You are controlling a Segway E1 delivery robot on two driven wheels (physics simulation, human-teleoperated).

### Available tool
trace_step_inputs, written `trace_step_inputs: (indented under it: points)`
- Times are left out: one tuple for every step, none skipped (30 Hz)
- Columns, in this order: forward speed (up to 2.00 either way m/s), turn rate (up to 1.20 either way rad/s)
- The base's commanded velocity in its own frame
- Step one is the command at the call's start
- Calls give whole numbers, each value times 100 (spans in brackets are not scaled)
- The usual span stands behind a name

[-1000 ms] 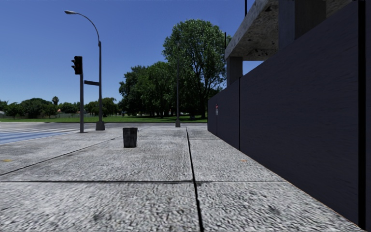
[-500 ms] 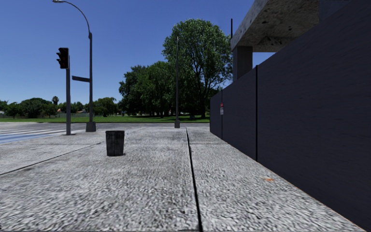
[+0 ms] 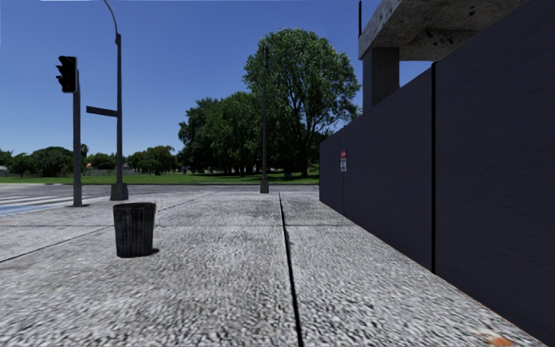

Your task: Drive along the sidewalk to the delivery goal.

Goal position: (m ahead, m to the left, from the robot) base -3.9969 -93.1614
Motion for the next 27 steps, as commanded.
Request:
trace_step_inputs:
  points:
    - [200, 0]
    - [200, 0]
    - [200, 0]
    - [200, 0]
    - [200, 0]
    - [200, 0]
    - [200, 0]
    - [200, 0]
    - [200, 0]
    - [200, 0]
    - [200, 0]
    - [200, 0]
    - [200, 0]
    - [200, 0]
    - [200, 0]
    - [200, 0]
    - [200, 0]
    - [200, 0]
    - [200, 0]
    - [200, 0]
    - [200, 0]
    - [200, 0]
    - [200, 0]
    - [200, 0]
    - [200, 0]
    - [200, 0]
    - [200, 0]
